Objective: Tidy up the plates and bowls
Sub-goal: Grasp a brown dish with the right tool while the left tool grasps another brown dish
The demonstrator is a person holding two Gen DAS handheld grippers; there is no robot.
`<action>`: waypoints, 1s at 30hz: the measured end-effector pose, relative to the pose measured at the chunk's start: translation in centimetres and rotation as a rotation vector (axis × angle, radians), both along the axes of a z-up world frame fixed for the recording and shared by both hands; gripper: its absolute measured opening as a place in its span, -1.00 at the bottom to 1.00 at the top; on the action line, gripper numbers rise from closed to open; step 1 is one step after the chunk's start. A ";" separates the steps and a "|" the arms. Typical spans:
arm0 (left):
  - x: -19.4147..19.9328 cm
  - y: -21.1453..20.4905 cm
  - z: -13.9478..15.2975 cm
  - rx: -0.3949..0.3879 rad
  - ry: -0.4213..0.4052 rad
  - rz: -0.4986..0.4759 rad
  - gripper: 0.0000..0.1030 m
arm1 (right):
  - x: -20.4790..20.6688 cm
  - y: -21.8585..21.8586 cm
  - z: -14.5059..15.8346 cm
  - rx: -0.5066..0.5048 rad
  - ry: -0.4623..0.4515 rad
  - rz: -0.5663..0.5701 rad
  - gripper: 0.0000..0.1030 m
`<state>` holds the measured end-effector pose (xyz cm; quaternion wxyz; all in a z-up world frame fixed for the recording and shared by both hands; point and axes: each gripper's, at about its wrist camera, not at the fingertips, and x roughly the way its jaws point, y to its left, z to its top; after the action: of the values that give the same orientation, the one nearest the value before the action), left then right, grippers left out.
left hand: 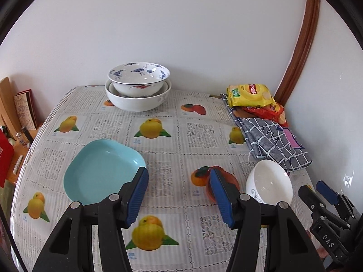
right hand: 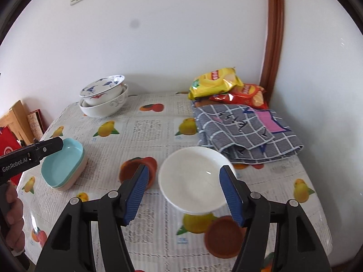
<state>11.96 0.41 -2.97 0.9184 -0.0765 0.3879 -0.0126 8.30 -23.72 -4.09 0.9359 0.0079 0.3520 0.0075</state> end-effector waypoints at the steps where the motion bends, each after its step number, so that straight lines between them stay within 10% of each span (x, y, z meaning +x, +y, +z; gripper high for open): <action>1: 0.1 -0.7 -0.2 0.012 0.002 -0.009 0.06 | -0.4 -1.1 -0.3 0.009 0.005 -0.015 0.24; 12: 2.6 -4.5 -5.2 0.021 0.135 -0.031 0.06 | -2.1 -9.3 -5.9 0.080 0.152 -0.144 0.24; 30: 6.2 -6.7 -10.7 0.004 0.263 -0.022 -0.09 | -0.6 -9.4 -11.7 0.144 0.263 -0.087 -0.15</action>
<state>18.18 -6.33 -13.63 0.8597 -0.0715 0.5057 -0.0119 7.67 -33.14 -15.78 0.8783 0.0911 0.4693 -0.0091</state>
